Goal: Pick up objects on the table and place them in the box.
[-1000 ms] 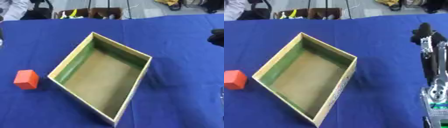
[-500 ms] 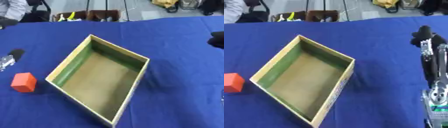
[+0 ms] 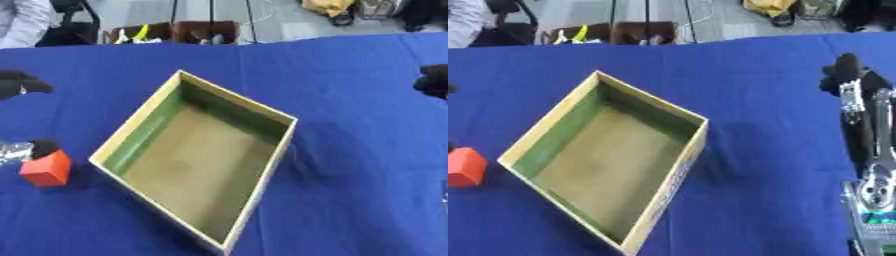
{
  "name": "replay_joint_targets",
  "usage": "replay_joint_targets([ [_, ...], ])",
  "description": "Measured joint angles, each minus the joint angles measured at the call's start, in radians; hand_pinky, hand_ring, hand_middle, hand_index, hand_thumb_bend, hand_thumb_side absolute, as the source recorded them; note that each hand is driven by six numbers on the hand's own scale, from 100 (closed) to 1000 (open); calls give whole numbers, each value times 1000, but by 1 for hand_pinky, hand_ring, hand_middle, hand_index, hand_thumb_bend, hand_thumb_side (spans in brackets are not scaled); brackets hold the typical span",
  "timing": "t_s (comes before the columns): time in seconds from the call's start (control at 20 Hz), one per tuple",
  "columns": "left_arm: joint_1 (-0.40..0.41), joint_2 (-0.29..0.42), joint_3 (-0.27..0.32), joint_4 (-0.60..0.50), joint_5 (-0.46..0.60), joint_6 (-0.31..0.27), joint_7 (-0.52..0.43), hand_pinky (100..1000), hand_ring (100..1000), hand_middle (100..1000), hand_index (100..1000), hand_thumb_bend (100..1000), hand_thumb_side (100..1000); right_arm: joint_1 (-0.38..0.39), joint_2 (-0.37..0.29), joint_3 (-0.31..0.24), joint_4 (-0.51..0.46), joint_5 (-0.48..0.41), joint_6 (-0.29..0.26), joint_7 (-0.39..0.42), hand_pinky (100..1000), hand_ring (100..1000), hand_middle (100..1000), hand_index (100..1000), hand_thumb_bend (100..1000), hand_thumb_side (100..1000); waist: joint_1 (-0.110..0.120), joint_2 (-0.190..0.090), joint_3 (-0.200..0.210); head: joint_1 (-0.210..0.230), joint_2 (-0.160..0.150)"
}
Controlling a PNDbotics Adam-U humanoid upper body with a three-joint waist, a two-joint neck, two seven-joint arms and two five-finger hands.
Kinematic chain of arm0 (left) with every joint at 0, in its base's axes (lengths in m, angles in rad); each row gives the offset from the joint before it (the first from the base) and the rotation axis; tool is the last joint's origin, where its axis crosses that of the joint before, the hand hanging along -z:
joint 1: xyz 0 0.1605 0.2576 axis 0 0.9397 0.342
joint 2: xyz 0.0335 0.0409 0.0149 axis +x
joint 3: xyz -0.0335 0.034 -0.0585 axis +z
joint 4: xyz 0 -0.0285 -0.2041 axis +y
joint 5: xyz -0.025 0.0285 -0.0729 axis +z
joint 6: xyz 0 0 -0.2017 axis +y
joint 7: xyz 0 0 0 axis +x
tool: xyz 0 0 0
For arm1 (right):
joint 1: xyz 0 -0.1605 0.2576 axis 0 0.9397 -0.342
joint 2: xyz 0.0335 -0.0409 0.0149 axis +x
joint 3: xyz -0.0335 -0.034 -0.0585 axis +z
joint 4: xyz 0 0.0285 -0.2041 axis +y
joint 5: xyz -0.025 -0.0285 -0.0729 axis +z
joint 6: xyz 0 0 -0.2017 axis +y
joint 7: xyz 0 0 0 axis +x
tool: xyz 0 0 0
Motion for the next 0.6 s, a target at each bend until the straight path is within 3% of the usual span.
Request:
replay_joint_targets([
  [0.25,5,17,-11,25,-5,-15,-42,771,877,917,1000,747,978,0,-1,4,0,0,-1,1,719,628,539,669,510,1000,0,0,1,0,-1],
  [0.6,8,21,-54,108,3,-54,-50,764,882,969,1000,626,818,-1,-1,4,0,0,-1,1,719,628,539,669,510,1000,0,1,-6,7,-2],
])
